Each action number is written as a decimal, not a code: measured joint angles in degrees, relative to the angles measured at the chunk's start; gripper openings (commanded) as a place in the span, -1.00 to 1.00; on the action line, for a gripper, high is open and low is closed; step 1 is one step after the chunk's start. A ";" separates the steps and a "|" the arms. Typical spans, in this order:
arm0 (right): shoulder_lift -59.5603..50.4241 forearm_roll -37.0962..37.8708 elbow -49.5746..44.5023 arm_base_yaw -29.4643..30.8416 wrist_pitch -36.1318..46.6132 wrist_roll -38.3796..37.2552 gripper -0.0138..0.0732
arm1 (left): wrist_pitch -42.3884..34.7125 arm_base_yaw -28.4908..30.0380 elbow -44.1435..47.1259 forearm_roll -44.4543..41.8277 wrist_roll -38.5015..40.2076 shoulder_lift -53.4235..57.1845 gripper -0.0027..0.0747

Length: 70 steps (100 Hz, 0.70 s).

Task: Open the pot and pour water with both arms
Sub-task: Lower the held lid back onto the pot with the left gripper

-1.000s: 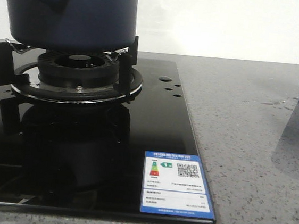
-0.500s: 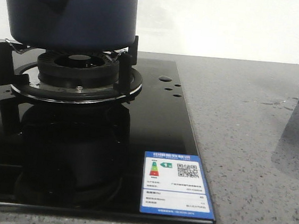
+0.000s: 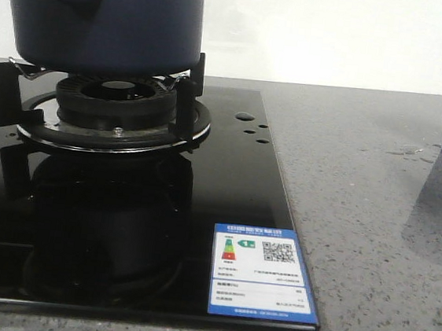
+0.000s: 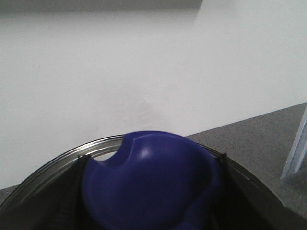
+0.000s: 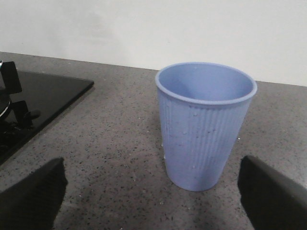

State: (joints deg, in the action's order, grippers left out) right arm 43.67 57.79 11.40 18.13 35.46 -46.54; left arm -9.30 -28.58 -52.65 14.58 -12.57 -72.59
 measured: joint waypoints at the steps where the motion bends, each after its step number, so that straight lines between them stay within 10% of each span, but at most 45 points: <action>1: 0.00 0.00 0.00 0.00 0.00 0.00 0.83 | 0.30 0.00 0.00 0.00 0.00 -0.02 0.02; 70: 0.00 0.00 0.00 0.00 0.00 0.00 0.83 | 1.30 -0.13 0.00 0.00 0.22 -2.03 0.02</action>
State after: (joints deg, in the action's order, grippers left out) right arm 43.67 57.79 11.40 18.13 35.46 -46.54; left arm -8.00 -28.72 -52.65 14.58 -12.35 -74.62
